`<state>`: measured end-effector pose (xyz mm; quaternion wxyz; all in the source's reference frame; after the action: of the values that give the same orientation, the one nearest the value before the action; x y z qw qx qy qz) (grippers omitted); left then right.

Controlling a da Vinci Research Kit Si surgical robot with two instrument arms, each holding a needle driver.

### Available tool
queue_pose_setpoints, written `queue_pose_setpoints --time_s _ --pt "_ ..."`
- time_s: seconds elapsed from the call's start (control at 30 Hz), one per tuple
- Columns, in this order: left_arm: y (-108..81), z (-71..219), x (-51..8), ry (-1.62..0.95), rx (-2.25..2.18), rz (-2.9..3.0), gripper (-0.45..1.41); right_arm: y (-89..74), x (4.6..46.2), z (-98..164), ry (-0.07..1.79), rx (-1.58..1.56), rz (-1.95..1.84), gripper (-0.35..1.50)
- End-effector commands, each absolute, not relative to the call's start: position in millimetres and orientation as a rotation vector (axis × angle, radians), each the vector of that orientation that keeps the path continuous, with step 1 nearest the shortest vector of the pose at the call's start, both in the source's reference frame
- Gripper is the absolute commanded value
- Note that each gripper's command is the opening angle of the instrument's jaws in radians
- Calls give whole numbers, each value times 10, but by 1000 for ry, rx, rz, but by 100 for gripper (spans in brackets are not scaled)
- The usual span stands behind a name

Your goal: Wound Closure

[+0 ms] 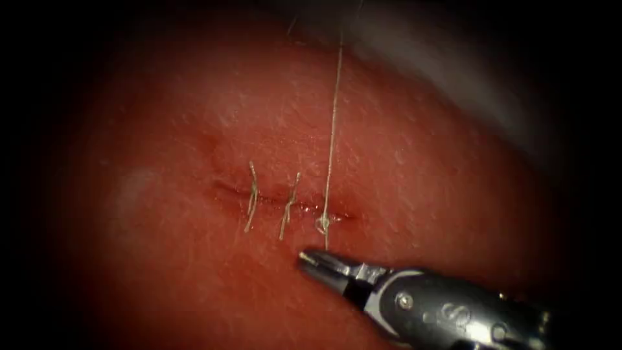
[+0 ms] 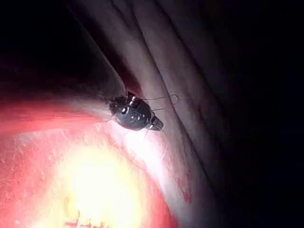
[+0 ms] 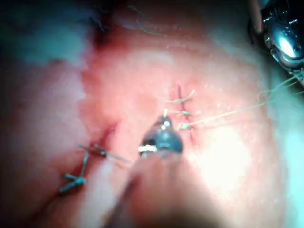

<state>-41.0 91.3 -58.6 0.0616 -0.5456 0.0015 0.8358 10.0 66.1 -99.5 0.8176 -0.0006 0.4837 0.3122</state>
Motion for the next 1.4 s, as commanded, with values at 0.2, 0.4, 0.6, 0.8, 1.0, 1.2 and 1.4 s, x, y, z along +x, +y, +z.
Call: queue_pose_setpoints --time_s 0.2,0.4,0.6,0.8,1.0,1.2,1.4 --pt "942 -582 -438 68 -1615 2541 -35 658 111 -987 1022 -3 655 -35" --pt "950 -581 -444 122 -1585 2575 -35 644 121 -986 1009 21 621 -35" --pt "949 -580 -446 122 -1569 2584 -35 647 123 -989 1016 24 620 -35" --pt "945 -590 -433 104 -1589 2583 -35 653 106 -1011 1065 24 627 101" --pt "933 -617 -426 63 -1618 2563 -35 667 77 -1040 1077 82 659 130" --pt "911 -667 -423 -33 -1696 2520 -35 713 51 -1048 1112 214 825 131" --pt "904 -730 -417 -79 -1757 2441 -35 741 61 -1001 1126 308 990 135"
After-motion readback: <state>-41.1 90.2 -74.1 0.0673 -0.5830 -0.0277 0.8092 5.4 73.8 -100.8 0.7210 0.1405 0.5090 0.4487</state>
